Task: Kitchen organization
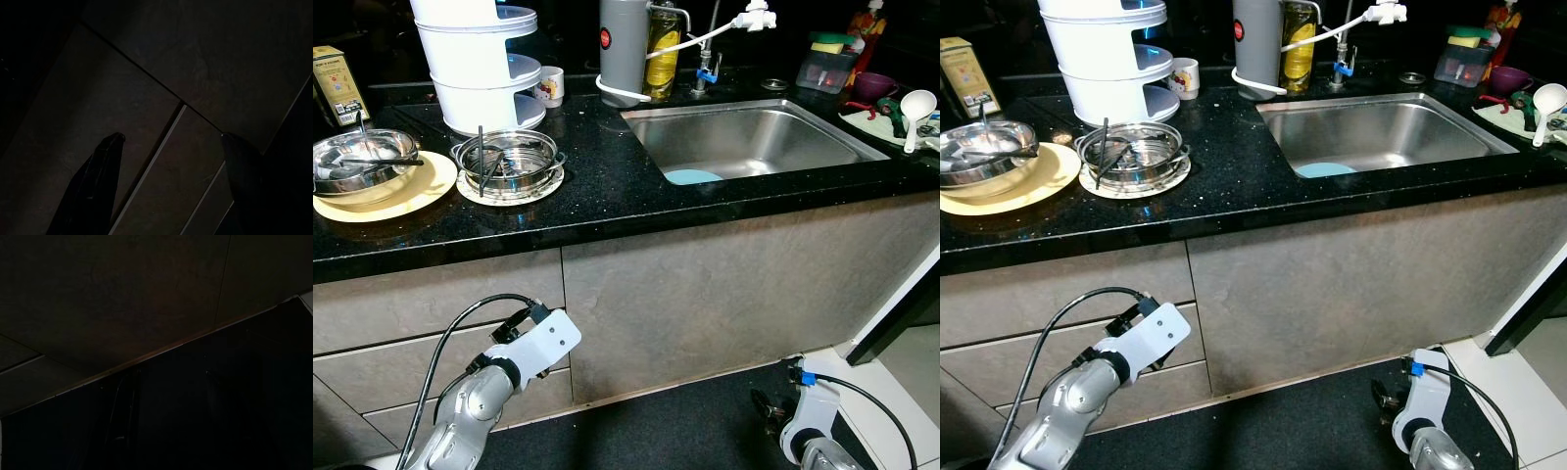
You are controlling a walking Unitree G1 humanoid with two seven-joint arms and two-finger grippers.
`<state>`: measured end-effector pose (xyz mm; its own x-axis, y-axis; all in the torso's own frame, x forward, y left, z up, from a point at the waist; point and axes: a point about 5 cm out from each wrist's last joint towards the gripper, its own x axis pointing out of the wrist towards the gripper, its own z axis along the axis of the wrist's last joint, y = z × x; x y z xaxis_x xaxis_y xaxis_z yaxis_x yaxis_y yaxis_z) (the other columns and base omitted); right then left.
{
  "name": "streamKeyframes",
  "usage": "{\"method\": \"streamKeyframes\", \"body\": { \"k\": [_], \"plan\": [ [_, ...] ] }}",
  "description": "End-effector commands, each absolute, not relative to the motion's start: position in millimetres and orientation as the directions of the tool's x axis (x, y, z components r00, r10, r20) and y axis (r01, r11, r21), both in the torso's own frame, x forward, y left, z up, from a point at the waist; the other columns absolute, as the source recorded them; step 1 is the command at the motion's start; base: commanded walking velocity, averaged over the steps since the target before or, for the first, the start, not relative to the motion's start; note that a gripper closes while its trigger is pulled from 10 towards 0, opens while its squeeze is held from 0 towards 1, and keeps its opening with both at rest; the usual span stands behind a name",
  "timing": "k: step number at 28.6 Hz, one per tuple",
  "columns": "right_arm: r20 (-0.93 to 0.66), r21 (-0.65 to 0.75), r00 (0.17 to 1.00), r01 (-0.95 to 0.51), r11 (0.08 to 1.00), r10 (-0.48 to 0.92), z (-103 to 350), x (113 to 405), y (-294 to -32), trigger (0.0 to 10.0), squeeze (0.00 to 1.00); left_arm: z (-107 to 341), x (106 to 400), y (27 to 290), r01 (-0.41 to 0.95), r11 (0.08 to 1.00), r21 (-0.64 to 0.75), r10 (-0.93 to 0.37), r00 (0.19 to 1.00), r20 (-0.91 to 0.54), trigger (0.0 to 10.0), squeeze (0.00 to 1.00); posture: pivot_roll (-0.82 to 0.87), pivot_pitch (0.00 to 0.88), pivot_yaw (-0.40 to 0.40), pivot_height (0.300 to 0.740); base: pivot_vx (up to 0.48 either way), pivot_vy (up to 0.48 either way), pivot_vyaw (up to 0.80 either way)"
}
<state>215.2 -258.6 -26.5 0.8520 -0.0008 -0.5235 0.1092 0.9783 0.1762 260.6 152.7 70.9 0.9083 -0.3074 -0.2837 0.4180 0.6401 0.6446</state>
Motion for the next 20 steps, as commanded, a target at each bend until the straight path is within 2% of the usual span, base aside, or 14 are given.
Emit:
{"method": "streamKeyframes", "body": {
  "k": [1,20],
  "plan": [
    [-0.525,0.174,0.851,0.111,0.979,-0.004,-28.5,213.6,-256.9,10.0,0.0,66.7,258.4,158.5,0.422,0.633,0.649,-0.298,0.907,-0.299,10.0,0.0,0.02,0.0,-0.048,0.74,0.0,0.0,0.0],
    [-0.526,0.173,0.85,0.113,0.978,-0.005,-29.7,212.1,-257.2,10.0,0.0,65.1,257.1,159.1,0.422,0.633,0.649,-0.298,0.907,-0.299,10.0,0.0,0.01,0.0,-0.035,0.74,0.0,0.0,0.0]
  ]
}}
